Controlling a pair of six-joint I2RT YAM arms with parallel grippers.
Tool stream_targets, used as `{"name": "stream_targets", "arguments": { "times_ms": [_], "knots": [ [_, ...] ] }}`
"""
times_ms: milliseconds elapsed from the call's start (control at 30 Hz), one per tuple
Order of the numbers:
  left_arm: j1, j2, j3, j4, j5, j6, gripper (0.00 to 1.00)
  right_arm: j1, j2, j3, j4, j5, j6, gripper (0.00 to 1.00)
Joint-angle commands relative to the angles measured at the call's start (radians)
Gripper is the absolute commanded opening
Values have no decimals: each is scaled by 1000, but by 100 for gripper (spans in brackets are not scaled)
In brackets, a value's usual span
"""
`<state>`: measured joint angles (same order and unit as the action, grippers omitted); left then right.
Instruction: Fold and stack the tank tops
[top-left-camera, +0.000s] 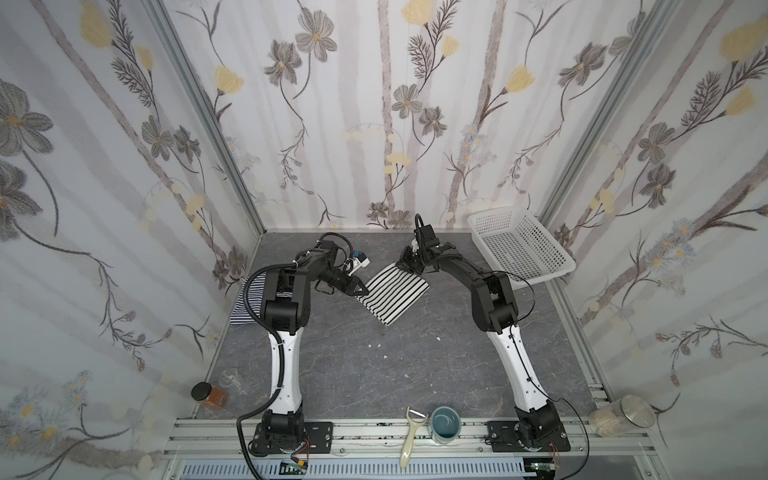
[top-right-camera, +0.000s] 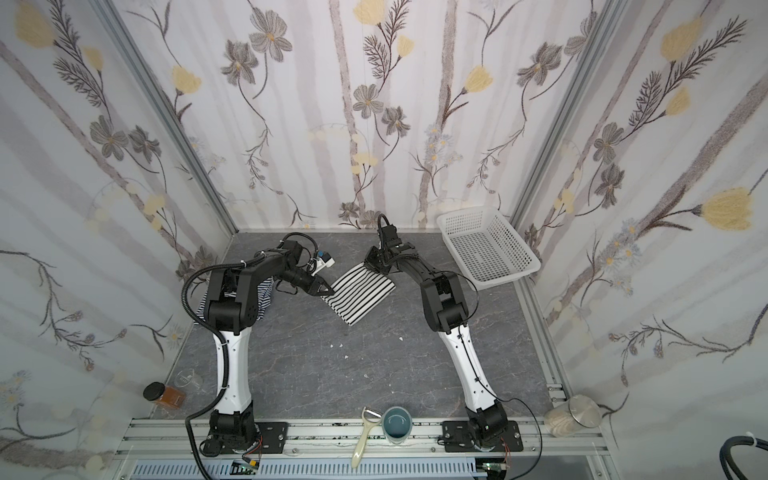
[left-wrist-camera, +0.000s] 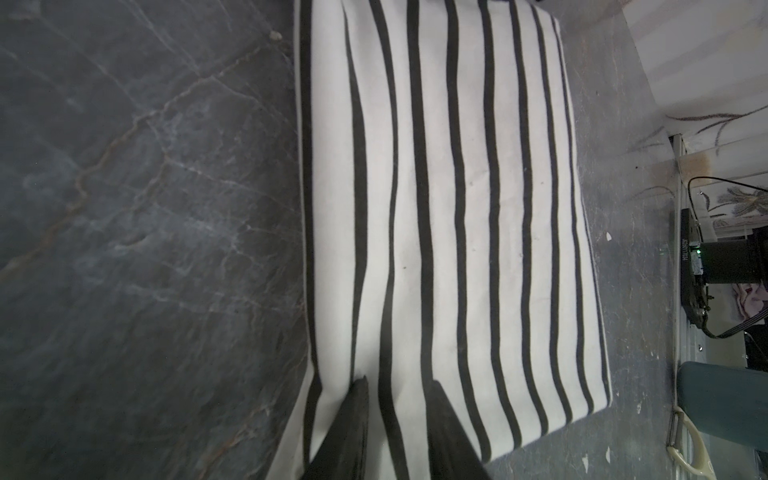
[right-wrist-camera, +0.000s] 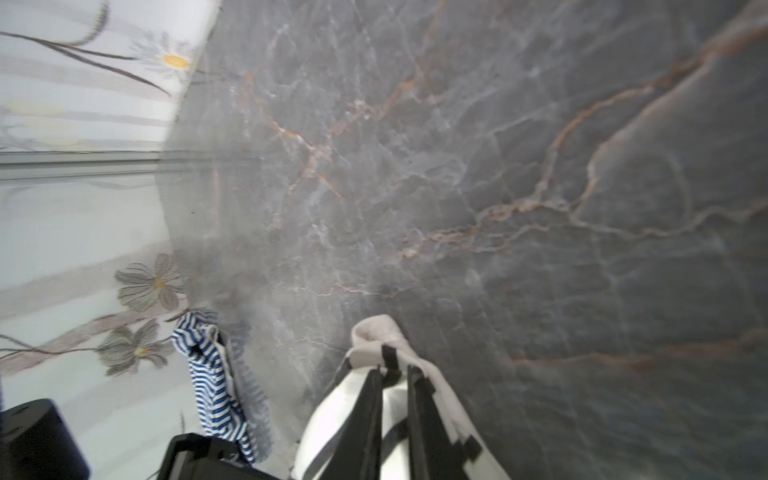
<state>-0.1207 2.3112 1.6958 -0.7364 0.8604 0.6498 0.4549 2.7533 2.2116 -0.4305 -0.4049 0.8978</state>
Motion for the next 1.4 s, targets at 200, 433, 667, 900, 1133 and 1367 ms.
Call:
{"name": "stream_targets", "arguments": {
  "times_ms": [200, 433, 667, 900, 1133, 1367],
  "knots": [
    [2, 4, 5, -8, -174, 11, 30, 99, -282, -373, -79, 231, -160, 24],
    [-14, -4, 15, -8, -238, 18, 31, 170, -468, -705, 25, 286, -154, 25],
    [-46, -67, -41, -9, -275, 34, 31, 185, -613, -930, 117, 351, -110, 25],
    [-62, -176, -139, -5, -264, 20, 32, 195, -715, -951, 134, 373, -105, 25],
    [-59, -326, -192, 3, -224, -43, 37, 270, -724, -907, 190, 259, -87, 26],
    [-17, -424, -310, 32, -263, -99, 43, 315, -713, -927, 223, 228, -71, 27]
  ]
}}
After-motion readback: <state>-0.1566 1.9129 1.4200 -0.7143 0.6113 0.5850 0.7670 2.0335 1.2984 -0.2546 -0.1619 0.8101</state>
